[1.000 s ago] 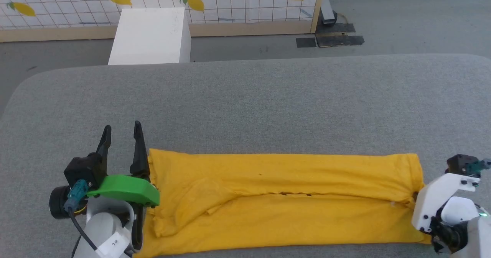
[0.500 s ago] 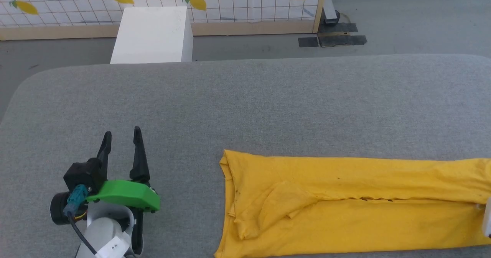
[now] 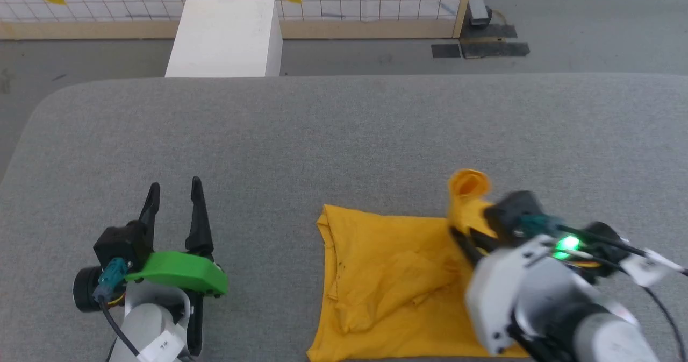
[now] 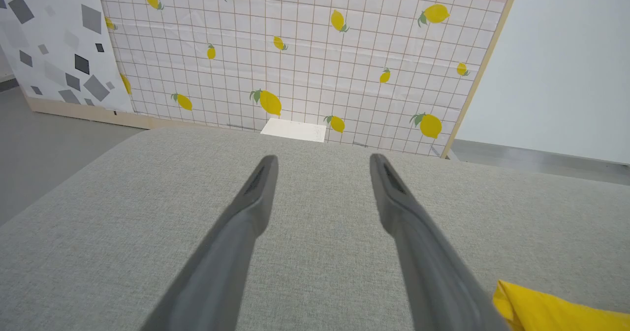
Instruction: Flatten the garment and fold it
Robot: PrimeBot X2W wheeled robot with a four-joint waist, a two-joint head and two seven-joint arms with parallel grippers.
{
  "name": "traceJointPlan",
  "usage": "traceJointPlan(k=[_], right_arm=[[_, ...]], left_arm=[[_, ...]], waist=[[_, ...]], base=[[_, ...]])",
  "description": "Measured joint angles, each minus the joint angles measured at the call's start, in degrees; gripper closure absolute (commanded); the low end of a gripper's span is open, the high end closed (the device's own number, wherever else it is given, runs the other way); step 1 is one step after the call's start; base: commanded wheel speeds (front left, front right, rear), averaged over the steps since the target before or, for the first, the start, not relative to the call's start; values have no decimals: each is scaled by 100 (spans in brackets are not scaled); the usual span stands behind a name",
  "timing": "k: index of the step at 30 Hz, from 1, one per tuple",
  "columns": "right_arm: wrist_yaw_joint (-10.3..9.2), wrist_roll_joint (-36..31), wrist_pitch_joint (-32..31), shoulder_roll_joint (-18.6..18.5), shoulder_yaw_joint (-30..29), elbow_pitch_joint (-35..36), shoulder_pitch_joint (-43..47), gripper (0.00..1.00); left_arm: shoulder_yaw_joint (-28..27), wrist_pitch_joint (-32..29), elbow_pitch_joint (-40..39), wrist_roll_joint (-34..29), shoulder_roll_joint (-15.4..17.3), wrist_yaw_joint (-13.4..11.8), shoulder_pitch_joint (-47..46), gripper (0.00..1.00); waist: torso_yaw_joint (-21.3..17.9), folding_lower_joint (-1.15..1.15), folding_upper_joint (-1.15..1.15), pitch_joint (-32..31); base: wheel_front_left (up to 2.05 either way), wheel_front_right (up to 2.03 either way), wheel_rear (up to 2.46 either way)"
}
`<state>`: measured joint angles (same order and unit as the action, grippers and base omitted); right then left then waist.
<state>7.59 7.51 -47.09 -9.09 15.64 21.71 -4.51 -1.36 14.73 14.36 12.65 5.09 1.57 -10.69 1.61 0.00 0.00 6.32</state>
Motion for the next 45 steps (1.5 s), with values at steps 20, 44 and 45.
traceJointPlan(k=[20,44,45], right_arm=[[-1,603,988,600,2009,-3819,-1983,65],[-1,1181,4655,623,-1028,-1812,-44,0],[-1,1222,4655,622,-1227,-1876,108,0]], left_arm=[[34,1,96,-35,-129,141,-358,0],[-142,1,125,-93,-177,190,-86,0],[-138,1,123,-94,-177,191,-83,0]], waist=[[455,0,0,625],[22,0,0,-7],[3,0,0,-28]], base=[[0,0,0],[0,0,0],[0,0,0]])
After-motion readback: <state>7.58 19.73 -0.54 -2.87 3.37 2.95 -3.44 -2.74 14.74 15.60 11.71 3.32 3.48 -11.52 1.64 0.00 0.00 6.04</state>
